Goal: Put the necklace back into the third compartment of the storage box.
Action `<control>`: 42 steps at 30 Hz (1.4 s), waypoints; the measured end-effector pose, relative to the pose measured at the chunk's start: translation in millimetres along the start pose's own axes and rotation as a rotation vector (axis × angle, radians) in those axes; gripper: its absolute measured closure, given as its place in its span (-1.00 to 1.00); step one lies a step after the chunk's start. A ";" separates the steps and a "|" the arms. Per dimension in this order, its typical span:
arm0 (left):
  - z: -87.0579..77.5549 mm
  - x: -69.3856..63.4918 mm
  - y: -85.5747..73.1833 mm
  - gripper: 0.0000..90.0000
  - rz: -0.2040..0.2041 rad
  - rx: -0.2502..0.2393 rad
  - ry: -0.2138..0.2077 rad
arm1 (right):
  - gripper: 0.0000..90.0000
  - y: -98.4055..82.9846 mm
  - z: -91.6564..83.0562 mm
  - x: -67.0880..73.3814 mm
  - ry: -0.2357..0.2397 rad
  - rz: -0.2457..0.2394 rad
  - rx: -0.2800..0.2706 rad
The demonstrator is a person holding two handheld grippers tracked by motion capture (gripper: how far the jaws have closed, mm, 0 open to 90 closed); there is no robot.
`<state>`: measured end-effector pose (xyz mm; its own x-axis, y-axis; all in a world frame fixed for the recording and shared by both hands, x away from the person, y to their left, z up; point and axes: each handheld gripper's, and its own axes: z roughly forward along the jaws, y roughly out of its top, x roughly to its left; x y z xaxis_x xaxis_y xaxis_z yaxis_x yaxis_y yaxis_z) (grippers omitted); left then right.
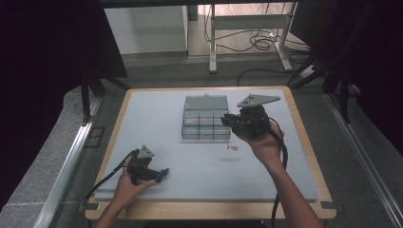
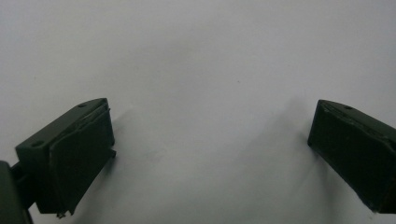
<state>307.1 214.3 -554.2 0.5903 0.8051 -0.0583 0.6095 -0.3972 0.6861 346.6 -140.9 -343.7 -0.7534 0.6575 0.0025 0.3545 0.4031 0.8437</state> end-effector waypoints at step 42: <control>0.0 0.1 0.0 -1.00 0.001 0.000 0.001 | 0.72 25.6 10.8 -24.8 -0.065 0.050 -0.016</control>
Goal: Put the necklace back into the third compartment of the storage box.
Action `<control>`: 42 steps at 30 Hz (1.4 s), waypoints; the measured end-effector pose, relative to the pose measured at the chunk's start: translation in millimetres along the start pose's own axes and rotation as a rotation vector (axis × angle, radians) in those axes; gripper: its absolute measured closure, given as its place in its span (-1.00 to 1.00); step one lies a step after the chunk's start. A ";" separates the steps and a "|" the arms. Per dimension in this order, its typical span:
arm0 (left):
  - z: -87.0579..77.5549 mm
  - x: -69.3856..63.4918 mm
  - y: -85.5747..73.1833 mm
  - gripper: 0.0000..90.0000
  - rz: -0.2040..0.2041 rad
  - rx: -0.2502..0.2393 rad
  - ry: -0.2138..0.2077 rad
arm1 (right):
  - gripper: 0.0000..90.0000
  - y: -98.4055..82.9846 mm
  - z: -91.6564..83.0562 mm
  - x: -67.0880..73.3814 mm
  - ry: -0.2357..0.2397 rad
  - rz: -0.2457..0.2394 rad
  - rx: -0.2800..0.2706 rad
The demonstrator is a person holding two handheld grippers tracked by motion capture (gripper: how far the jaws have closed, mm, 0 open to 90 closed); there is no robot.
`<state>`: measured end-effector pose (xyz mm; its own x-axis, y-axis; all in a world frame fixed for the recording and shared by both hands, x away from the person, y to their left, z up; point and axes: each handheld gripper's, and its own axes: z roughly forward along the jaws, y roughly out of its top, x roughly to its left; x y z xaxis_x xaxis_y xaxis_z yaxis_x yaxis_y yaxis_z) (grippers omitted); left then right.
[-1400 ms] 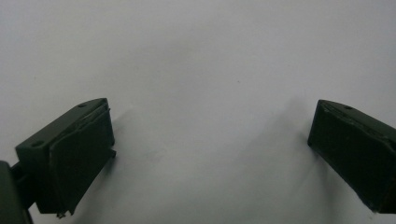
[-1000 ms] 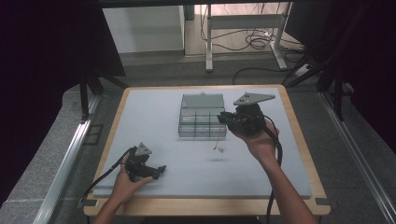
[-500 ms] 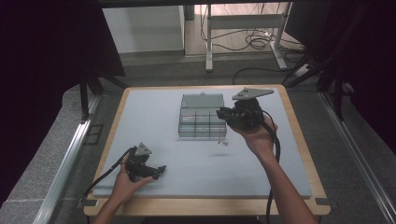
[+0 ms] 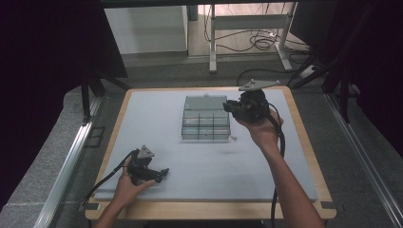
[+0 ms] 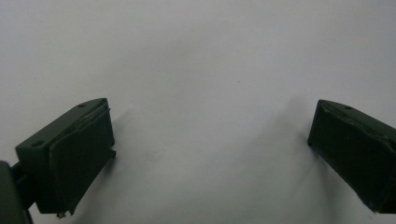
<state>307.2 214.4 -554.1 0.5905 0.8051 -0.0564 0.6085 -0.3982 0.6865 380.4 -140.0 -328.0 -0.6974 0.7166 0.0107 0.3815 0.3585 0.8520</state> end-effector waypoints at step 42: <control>0.2 -0.1 -0.2 -0.99 -0.001 -0.004 0.000 | 0.72 34.2 94.8 -39.5 -0.056 0.140 0.015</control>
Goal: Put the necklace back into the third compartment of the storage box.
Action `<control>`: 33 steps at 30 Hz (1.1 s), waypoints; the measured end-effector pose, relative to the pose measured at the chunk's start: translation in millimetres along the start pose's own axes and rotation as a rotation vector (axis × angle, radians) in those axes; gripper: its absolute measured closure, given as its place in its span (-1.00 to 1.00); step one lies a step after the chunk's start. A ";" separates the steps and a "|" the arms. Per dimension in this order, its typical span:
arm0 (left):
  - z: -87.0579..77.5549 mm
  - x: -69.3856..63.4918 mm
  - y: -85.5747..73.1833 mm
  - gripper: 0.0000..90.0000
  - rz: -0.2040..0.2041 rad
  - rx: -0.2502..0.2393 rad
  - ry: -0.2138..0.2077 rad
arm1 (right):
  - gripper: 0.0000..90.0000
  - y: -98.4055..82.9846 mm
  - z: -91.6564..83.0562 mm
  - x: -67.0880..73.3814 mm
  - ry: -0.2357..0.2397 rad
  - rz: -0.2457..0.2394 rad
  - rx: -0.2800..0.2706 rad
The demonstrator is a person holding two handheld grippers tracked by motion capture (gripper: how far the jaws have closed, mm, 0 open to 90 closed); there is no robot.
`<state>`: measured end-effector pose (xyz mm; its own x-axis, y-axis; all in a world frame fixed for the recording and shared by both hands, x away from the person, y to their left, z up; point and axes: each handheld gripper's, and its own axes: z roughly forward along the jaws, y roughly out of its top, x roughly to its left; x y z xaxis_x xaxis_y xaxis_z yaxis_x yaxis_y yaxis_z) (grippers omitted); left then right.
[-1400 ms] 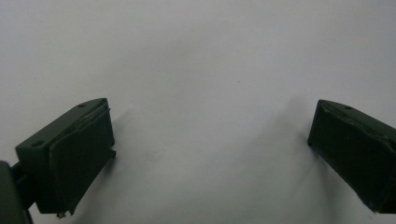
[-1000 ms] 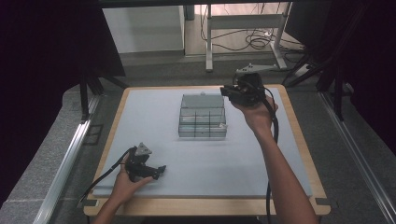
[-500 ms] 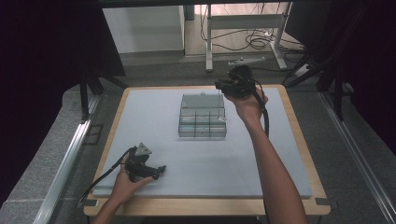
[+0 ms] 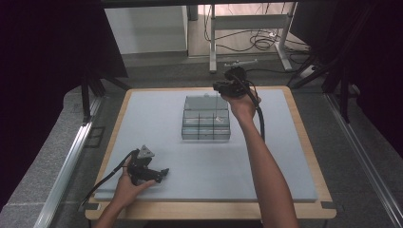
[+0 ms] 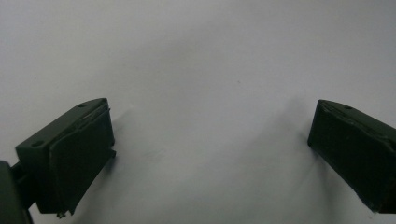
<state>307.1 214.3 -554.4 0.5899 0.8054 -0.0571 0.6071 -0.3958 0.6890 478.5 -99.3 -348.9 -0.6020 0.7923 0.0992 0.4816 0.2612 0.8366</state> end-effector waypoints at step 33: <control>-0.4 0.0 0.0 -0.99 0.002 0.005 0.001 | 0.59 -84.5 69.2 -36.8 0.002 0.118 0.165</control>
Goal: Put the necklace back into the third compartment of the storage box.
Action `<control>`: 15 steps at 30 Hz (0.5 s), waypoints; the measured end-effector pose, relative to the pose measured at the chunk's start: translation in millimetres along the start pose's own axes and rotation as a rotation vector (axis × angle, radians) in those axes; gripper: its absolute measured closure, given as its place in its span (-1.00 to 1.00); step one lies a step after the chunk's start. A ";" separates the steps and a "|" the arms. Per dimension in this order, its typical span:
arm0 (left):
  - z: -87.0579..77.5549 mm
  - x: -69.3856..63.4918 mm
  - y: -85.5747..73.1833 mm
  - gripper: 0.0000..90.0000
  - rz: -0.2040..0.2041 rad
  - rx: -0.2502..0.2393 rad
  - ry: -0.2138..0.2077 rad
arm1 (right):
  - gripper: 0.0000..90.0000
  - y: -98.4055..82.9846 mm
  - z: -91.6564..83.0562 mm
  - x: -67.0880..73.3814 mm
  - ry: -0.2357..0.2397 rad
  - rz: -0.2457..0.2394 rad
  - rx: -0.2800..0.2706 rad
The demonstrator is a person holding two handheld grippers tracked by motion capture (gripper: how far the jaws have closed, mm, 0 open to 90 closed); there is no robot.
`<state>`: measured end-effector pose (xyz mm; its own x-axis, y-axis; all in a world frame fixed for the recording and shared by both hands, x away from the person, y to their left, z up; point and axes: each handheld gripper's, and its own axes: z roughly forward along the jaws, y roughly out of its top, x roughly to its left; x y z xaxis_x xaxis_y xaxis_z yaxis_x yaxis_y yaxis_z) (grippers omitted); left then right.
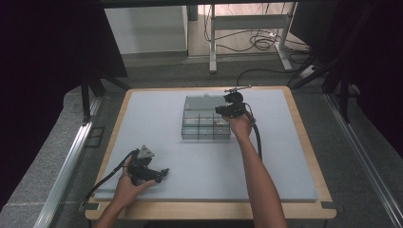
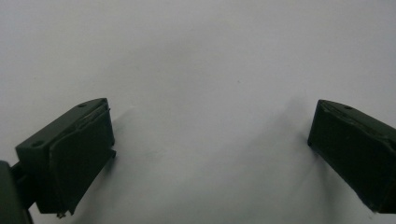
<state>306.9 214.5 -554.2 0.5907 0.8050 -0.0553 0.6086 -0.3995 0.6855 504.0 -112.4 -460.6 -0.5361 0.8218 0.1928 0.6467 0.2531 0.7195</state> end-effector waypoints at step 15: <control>0.1 -0.1 0.0 -0.99 -0.001 -0.001 -0.001 | 0.10 -7.9 -20.1 1.5 0.049 -0.027 -0.046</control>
<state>306.8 214.3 -554.2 0.5905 0.8051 -0.0566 0.6087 -0.3981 0.6863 487.2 -123.5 -452.6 -0.5799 0.7887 0.2044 0.6067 0.2505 0.7544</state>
